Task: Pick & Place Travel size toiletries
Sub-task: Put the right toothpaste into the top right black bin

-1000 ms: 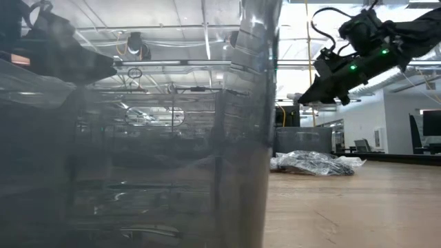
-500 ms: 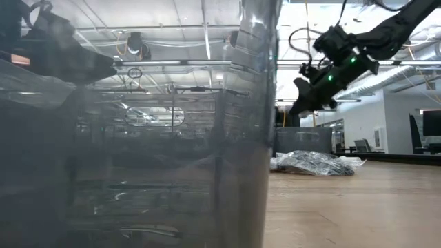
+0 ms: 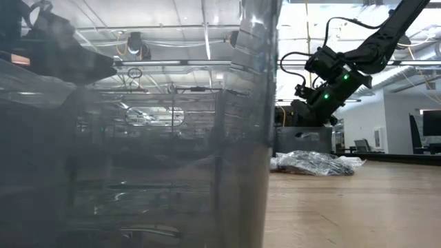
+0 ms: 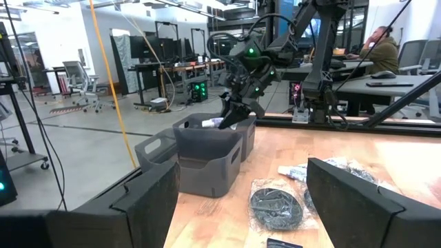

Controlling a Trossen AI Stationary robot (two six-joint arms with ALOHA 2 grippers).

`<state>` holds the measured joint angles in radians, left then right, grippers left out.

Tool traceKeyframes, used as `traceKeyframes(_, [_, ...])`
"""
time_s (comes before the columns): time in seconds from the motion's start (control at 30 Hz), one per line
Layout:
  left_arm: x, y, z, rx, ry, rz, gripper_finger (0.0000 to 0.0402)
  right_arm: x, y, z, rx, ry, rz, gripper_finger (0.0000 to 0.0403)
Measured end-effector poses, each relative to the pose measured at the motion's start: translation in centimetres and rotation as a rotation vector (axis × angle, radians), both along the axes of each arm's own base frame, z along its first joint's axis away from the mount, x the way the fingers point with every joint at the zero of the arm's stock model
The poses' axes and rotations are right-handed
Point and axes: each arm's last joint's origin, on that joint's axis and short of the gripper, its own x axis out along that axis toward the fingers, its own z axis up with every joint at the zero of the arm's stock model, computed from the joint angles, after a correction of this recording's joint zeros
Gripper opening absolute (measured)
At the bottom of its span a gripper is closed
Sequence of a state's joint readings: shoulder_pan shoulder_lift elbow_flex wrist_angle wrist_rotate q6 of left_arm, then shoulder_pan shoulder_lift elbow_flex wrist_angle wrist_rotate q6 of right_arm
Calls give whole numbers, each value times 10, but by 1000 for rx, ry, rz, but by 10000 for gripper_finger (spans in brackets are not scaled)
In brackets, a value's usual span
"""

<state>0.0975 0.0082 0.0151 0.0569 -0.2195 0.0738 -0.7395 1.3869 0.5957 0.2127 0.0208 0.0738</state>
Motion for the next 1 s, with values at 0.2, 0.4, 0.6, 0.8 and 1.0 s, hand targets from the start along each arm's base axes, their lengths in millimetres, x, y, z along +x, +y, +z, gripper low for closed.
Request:
traceKeyframes(0.2, [0, 0, 0, 0, 0, 0, 310, 0, 0, -1, -1, 7, 3, 86])
traceKeyframes(0.4, [0, 0, 0, 0, 0, 0, 310, 0, 0, -1, 2, 5, 0, 100])
traceKeyframes(0.6, [0, 0, 0, 0, 0, 0, 310, 0, 0, -1, 2, 5, 0, 133])
traceKeyframes(0.8, [0, 0, 0, 0, 0, 0, 310, 0, 0, -1, 2, 6, 0, 155])
traceKeyframes(1.0, [0, 0, 0, 0, 0, 0, 310, -5, 5, 6, 10, 19, 7, 155])
